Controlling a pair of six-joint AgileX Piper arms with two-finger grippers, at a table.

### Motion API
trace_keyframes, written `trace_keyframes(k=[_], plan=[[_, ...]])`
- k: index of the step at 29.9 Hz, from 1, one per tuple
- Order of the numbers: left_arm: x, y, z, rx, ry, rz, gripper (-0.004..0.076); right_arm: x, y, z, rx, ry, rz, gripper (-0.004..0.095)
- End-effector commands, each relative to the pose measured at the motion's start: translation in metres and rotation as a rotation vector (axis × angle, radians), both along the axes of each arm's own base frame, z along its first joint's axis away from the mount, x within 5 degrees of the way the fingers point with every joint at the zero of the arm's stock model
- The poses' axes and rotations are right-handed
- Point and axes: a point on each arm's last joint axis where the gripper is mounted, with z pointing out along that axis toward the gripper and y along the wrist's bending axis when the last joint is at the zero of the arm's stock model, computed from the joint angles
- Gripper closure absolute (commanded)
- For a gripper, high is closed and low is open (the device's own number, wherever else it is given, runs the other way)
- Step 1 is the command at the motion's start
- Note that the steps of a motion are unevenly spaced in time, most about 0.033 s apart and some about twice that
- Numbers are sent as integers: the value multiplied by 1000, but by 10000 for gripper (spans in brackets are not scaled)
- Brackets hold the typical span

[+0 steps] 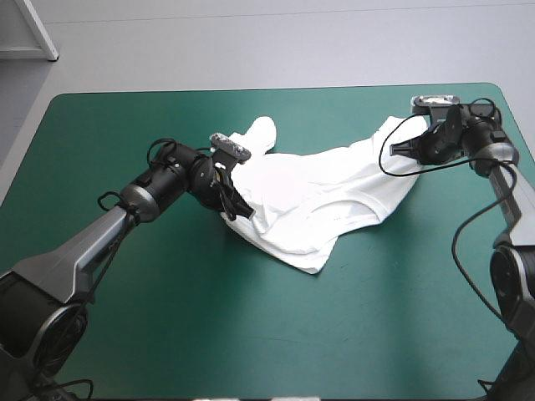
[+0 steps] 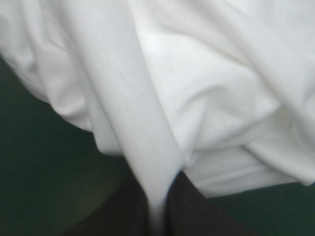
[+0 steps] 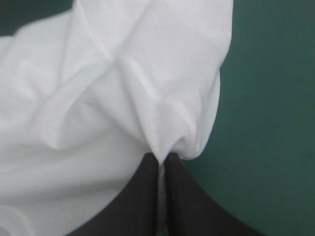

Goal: Fold the cloth

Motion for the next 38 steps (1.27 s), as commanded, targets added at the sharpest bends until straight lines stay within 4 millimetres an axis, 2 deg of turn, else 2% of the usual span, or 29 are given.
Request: trace_keyframes(k=[1,5,10,13,18,23,28,34,38], plan=[[-10,8,77,-67,-180,8,703,-31,-3,85,-16,-245,3,925],[-17,14,130,-82,-282,-11,703,-64,-3,149,-14,-405,5,925],[-36,33,210,-97,-485,22,703,-123,-3,241,-5,-675,5,925],[-54,48,251,-107,-617,39,703,-156,-2,282,15,-810,12,925],[-93,73,309,-178,-833,49,703,-208,1,332,53,-999,48,925],[-140,100,343,-260,-972,72,703,-251,2,359,63,-1113,70,924],[-176,121,358,-281,-1046,79,703,-286,3,373,76,-1210,84,924],[-203,136,368,-315,-1112,75,703,-317,5,385,81,-1330,118,924],[-212,141,370,-309,-1136,66,703,-335,5,392,69,-1415,121,924]])
